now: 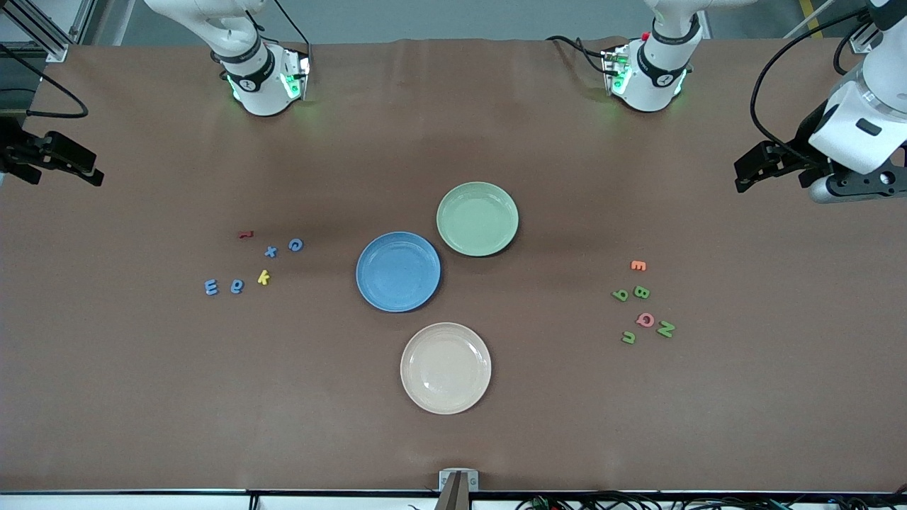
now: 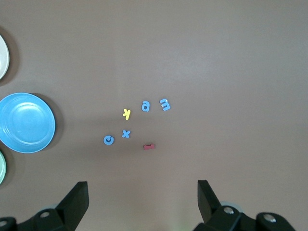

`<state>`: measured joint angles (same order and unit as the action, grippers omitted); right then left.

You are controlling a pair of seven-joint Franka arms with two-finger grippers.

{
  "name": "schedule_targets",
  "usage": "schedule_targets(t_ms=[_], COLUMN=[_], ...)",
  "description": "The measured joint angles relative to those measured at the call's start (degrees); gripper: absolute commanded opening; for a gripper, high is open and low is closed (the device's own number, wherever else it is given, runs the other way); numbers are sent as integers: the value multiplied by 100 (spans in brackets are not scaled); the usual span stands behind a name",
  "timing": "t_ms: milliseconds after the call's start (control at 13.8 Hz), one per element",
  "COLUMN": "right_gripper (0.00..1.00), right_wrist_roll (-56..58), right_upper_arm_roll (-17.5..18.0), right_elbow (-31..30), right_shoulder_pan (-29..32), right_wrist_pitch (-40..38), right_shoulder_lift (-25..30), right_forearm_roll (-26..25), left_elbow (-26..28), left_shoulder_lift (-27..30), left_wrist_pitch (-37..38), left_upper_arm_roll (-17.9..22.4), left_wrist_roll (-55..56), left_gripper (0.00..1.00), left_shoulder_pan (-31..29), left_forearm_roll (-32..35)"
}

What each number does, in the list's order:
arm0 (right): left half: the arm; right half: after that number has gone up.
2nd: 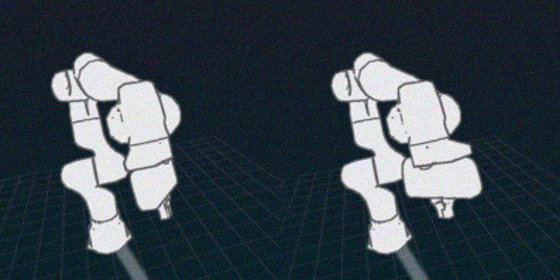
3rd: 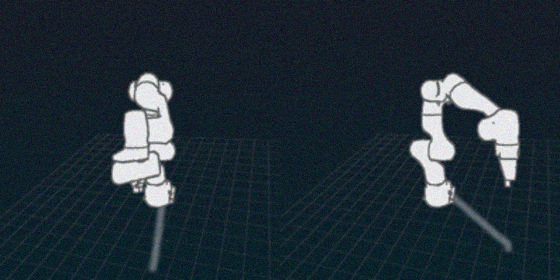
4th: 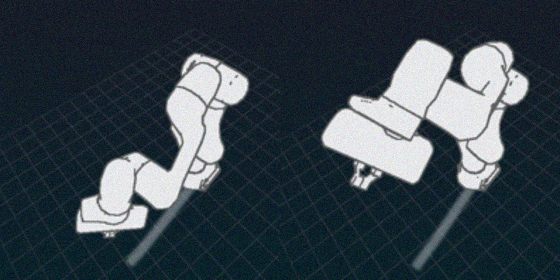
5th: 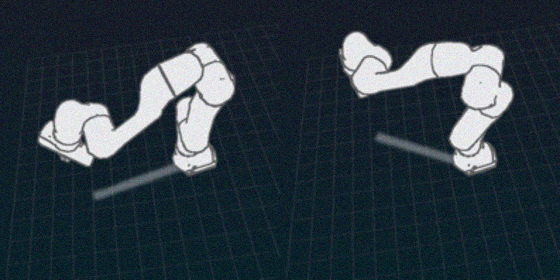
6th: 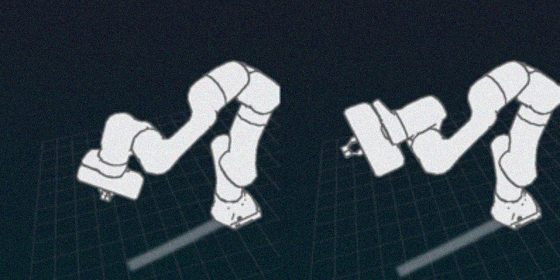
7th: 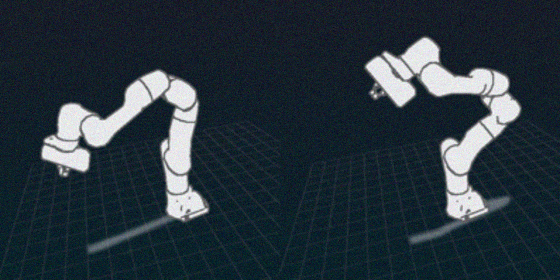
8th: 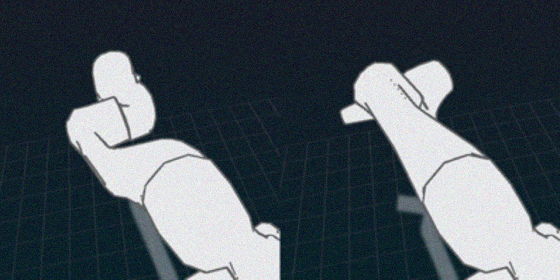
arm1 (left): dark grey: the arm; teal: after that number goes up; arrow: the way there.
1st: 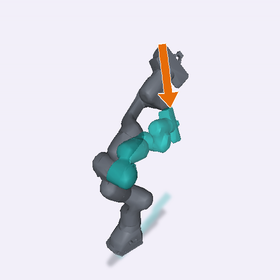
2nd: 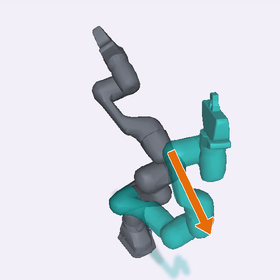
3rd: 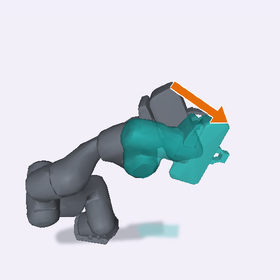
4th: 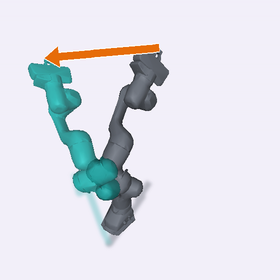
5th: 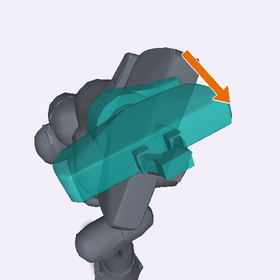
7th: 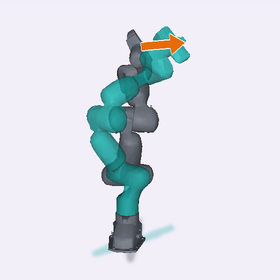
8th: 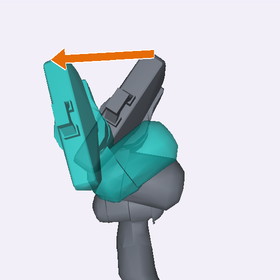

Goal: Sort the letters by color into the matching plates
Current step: 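Move the right gripper toward the blue letters while the left gripper approaches green letters, then lower the right gripper over blue m while the left gripper lowers over green N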

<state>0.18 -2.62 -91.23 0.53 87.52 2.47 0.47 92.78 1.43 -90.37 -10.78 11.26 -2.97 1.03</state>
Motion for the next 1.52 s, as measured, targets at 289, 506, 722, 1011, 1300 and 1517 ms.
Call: schedule_targets(t_ms=[289,506,722,1011,1300,1517], right_gripper=[100,100,100,100,100,100], right_wrist_roll=[21,403,451,471,485,488], right_upper_arm_roll=[-17,-28,-29,1,17,64], right_elbow=[-31,-57,-79,-142,-1135,-2241], right_shoulder_pan=[193,411,474,465,447,318], right_wrist_pitch=[401,486,650,1238,3070,4520], right_shoulder_lift=[-447,-948,-1358,-1941,-2393,-2452], right_forearm_roll=[0,0,0,-18,-15,-15], left_elbow=[5,29,202,557,984,1326], left_shoulder_lift=[-159,-336,-465,-486,-488,-498], left_wrist_pitch=[-1,-59,-340,-701,-1239,-1740], left_upper_arm_roll=[9,13,16,16,15,16], left_wrist_roll=[13,17,26,287,475,487], left_gripper=[100,100,100,100,100,100], left_shoulder_pan=[-3,-5,-10,-9,-6,-8], left_forearm_roll=[0,1,1,3,3,3])
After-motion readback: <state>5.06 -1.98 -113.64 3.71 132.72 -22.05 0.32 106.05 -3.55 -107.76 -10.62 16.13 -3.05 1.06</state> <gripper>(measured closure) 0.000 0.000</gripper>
